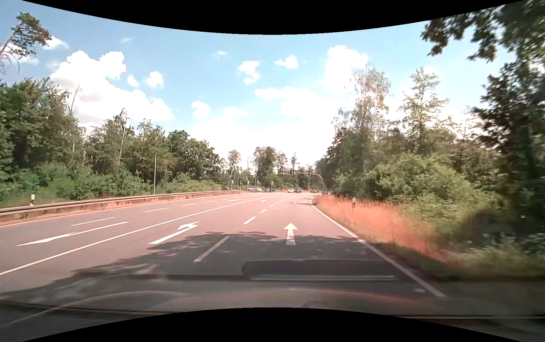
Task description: Follow the waypoints while adhering to traffic rules and regulations
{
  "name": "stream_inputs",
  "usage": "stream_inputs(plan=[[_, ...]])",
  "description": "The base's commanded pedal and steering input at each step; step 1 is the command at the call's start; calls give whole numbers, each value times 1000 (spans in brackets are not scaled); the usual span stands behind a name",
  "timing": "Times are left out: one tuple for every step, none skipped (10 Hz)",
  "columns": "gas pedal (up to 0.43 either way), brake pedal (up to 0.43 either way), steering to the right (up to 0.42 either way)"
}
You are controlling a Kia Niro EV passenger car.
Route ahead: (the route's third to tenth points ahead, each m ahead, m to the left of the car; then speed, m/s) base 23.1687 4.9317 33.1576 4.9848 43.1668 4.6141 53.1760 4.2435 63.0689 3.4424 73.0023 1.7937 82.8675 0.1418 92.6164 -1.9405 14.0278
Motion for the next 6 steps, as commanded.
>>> stream_inputs(plan=[[0,0,0],[0,0,0],[0,0,0],[0,0,0],[0,12,-1],[0,67,0]])
